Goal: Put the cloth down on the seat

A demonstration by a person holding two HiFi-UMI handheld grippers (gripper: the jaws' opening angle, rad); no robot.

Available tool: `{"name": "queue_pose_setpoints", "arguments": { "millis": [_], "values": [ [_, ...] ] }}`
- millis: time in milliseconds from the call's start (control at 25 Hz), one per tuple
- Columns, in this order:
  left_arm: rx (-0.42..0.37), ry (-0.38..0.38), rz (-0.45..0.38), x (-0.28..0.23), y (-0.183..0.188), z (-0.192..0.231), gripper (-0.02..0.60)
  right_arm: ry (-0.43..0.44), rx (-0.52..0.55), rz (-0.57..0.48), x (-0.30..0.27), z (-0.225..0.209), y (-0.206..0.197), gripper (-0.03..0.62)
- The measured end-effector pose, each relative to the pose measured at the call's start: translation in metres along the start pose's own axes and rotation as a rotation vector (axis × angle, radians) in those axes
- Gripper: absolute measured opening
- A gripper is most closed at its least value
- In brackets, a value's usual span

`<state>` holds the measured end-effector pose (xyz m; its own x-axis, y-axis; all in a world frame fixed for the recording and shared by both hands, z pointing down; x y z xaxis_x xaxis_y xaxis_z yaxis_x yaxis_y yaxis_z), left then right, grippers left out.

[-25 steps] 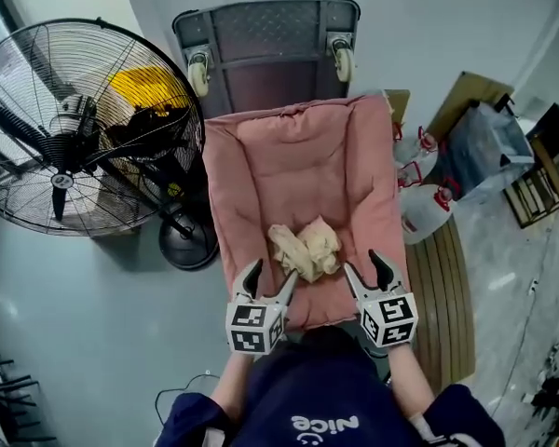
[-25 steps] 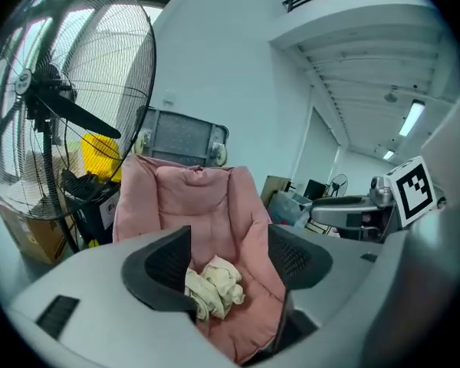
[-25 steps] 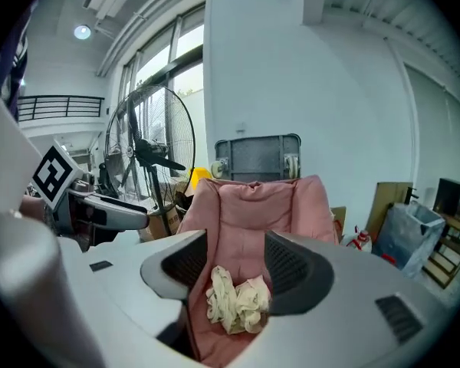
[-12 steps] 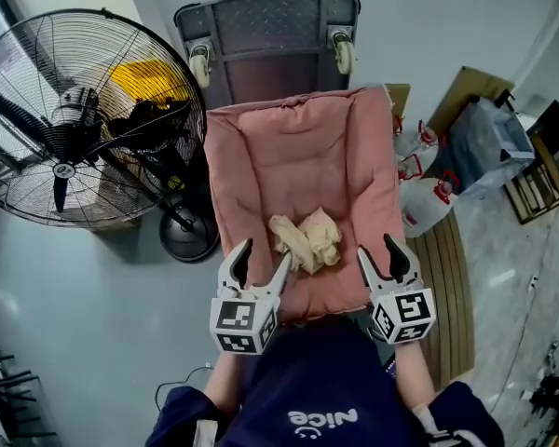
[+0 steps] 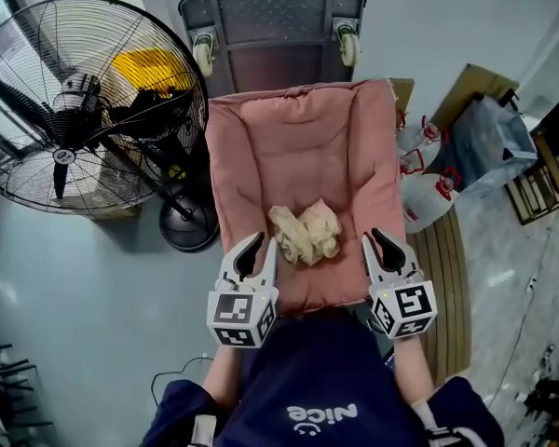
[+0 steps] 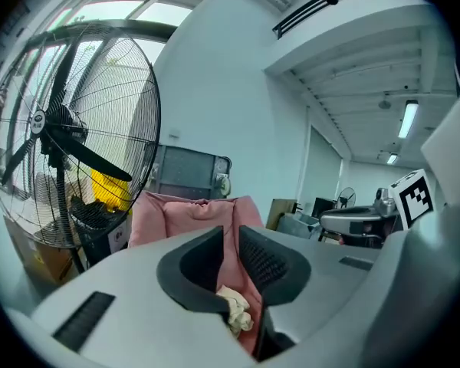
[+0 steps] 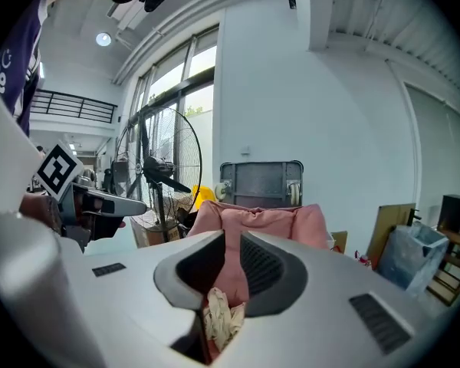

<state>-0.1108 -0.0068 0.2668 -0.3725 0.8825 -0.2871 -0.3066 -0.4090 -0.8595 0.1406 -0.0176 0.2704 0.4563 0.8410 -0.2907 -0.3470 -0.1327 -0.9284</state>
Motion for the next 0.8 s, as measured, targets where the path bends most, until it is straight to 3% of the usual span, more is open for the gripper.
{"name": "queue_pose_setpoints", "arguments": {
  "millis": [160,360,800],
  "values": [
    [-0.008,-0.001,-0.029,0.004,0.0,-0.004,0.023,-0.007,-0.004,-0.011,0.003,0.0,0.001,0.068],
    [0.028,-0.01,-0.042,0.01,0.002,-0.003,0.02,0.049,0.044,-0.015,0.007,0.008,0.006,0.052],
    [0.014,-0.035,-0.029,0.014,-0.007,-0.006,0.02,-0.001,0.049,-0.009,0.013,0.008,0.0,0.052]
  ]
}}
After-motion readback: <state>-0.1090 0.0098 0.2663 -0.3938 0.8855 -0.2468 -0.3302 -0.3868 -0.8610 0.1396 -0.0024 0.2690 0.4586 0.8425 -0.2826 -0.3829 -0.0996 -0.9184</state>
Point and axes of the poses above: the fingertips, and each gripper's own axes: x backward along the fingers, z to its left, y out of its top, the point moved 8 cm from there along x, backward along the fingers, and after that the axes turned 15 degrees about x, right-handed, at the moved point
